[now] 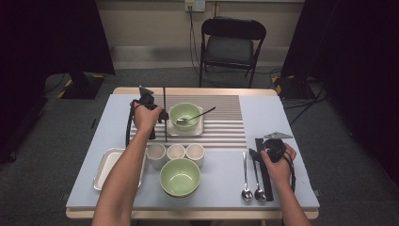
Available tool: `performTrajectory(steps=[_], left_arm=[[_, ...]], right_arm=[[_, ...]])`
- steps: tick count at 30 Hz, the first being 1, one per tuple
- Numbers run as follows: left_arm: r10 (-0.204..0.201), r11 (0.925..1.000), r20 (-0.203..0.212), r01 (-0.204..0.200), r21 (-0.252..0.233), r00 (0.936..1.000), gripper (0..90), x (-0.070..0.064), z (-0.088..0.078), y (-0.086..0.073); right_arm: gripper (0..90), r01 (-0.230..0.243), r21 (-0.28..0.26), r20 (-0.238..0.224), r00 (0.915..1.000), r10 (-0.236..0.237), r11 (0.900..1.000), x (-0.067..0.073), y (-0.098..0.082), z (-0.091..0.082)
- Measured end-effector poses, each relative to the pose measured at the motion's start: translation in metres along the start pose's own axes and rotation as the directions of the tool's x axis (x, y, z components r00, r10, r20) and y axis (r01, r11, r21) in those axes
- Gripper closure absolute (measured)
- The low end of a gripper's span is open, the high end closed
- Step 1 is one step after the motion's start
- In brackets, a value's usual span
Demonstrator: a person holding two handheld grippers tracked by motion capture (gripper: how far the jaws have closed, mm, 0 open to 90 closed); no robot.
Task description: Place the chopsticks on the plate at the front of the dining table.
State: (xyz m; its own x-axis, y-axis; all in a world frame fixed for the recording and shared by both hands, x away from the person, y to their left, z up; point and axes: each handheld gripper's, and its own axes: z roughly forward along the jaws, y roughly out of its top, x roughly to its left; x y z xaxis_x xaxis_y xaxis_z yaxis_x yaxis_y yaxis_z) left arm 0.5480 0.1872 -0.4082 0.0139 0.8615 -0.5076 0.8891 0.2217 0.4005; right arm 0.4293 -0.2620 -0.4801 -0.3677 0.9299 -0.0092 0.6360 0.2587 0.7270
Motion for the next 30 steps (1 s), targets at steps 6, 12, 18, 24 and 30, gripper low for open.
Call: performTrajectory(steps=[6, 12, 18, 24, 30], left_arm=[[0.009, 0.9999, -0.001, -0.008, 0.012, 1.0, 86.2, 0.0015, 0.0012, 0.0002], [-0.003, 1.0, -0.002, 0.003, 0.006, 1.0, 86.2, 0.0013, 0.0027, 0.0001], [-0.002, 1.0, -0.014, 0.002, 0.009, 0.9999, 86.2, 0.0013, 0.0049, -0.0003], [0.015, 0.9996, -0.021, -0.014, 0.024, 0.9997, 86.2, 0.0025, 0.0065, 0.0], [0.021, 0.9994, -0.023, -0.02, 0.027, 0.9995, 86.2, 0.0023, 0.0071, -0.0001]], right_arm=[[11.0, 0.004, 0.0, -0.001, 1.0, -0.004, 1.0, -0.0002, 0.0, 0.0], [11.0, 0.006, -0.002, 0.0, 1.0, -0.006, 1.0, -0.0003, 0.0, 0.0001], [11.0, 0.006, -0.002, 0.0, 1.0, -0.006, 1.0, -0.0003, 0.0, 0.0001], [11.0, 0.003, 0.0, -0.001, 1.0, -0.003, 1.0, -0.0001, -0.0001, 0.0], [11.0, 0.004, -0.002, 0.0, 1.0, -0.004, 1.0, -0.0002, 0.0, 0.0]])
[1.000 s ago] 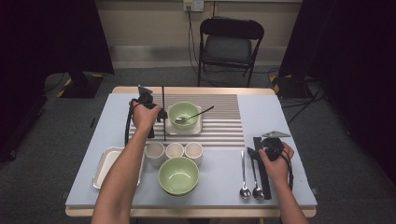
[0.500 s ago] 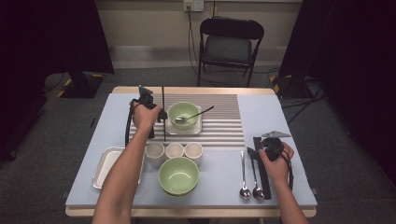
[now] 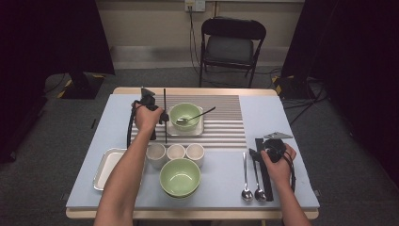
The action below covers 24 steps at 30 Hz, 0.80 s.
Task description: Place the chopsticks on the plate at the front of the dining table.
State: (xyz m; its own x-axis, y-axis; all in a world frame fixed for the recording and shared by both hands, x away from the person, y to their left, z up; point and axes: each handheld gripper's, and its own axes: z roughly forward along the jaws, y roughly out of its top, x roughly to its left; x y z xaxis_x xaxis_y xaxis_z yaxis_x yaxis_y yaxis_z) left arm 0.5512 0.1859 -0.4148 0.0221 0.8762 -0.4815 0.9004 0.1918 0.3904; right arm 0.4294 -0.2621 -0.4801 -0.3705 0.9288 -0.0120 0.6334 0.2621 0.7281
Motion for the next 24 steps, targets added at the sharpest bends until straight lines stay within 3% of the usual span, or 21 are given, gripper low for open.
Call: performTrajectory(steps=[6, 24], left_arm=[[-0.016, 0.9999, -0.013, 0.016, 0.002, 0.9998, 86.1, -0.0005, 0.0024, -0.0003], [0.004, 0.9997, -0.027, -0.003, 0.026, 0.9996, 86.0, 0.0, 0.0078, -0.0004]], right_arm=[[11.1, 0.002, -0.002, 0.003, 1.0, -0.002, 1.0, 0.0, -0.0001, 0.0001], [11.1, 0.003, -0.002, 0.003, 1.0, -0.003, 1.0, 0.0, -0.0001, 0.0001]])
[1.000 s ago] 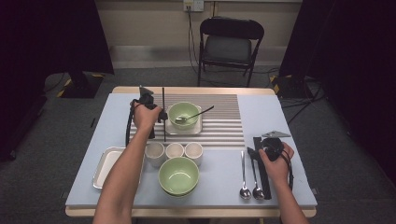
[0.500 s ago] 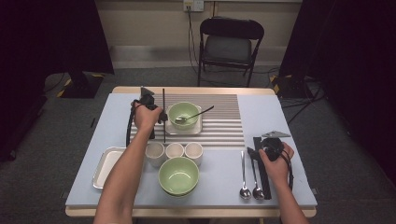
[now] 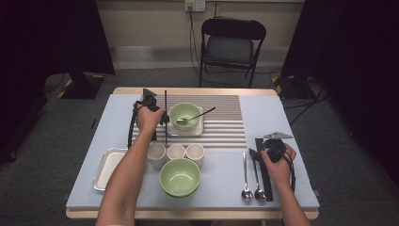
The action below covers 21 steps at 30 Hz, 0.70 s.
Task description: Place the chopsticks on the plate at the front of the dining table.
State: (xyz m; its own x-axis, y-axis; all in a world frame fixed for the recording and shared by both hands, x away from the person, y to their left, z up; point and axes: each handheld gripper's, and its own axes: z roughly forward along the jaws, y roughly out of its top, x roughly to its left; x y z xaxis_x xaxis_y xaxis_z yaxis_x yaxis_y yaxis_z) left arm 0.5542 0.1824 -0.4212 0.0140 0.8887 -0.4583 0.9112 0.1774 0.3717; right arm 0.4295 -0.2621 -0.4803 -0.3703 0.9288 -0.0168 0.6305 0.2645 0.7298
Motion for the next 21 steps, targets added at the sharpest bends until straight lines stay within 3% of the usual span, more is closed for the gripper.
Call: performTrajectory(steps=[4, 6, 21], left_arm=[[0.015, 0.9998, -0.007, -0.015, 0.011, 0.9999, 86.1, 0.0011, -0.0001, 0.0001], [-0.01, 0.9999, -0.01, 0.009, -0.013, 0.9999, 86.1, 0.0005, 0.0015, -0.0006], [-0.014, 0.9999, 0.003, 0.013, 0.005, 0.9999, 86.1, 0.0076, 0.0049, -0.0028]], right_arm=[[11.1, -0.002, 0.001, 0.0, 1.0, 0.002, 1.0, 0.0002, 0.0, 0.0], [11.1, 0.0, 0.0, 0.0, 1.0, 0.0, 1.0, 0.0, 0.0, 0.0], [11.2, -0.001, 0.0, 0.002, 1.0, 0.001, 1.0, 0.0005, 0.0, -0.0001]])
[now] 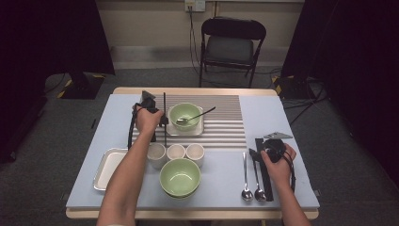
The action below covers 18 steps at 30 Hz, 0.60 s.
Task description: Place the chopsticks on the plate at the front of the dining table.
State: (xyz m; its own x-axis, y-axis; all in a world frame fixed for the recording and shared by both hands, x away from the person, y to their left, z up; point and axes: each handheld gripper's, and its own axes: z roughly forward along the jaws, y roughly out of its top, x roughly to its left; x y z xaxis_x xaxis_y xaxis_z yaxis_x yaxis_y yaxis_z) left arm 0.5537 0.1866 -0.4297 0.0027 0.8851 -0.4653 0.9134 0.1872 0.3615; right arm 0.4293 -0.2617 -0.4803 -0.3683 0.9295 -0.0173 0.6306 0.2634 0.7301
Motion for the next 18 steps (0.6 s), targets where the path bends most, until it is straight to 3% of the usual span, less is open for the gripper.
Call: performTrajectory(steps=[5, 12, 18], left_arm=[[0.017, 0.9998, 0.01, -0.017, 0.01, 0.9998, 85.9, -0.0048, 0.0007, 0.0001], [0.037, 0.999, -0.01, -0.037, 0.026, 0.9992, 85.7, -0.0081, 0.0027, 0.0001], [0.022, 0.9995, -0.018, -0.022, 0.023, 0.9996, 85.1, -0.0087, 0.005, 0.0]], right_arm=[[11.2, 0.0, 0.001, 0.0, 1.0, 0.0, 1.0, 0.0, 0.0, 0.0], [11.2, 0.0, 0.0, 0.0, 1.0, 0.0, 1.0, 0.0, 0.0, 0.0], [11.2, 0.0, 0.0, 0.0, 1.0, 0.0, 1.0, 0.0, 0.0, 0.0]])
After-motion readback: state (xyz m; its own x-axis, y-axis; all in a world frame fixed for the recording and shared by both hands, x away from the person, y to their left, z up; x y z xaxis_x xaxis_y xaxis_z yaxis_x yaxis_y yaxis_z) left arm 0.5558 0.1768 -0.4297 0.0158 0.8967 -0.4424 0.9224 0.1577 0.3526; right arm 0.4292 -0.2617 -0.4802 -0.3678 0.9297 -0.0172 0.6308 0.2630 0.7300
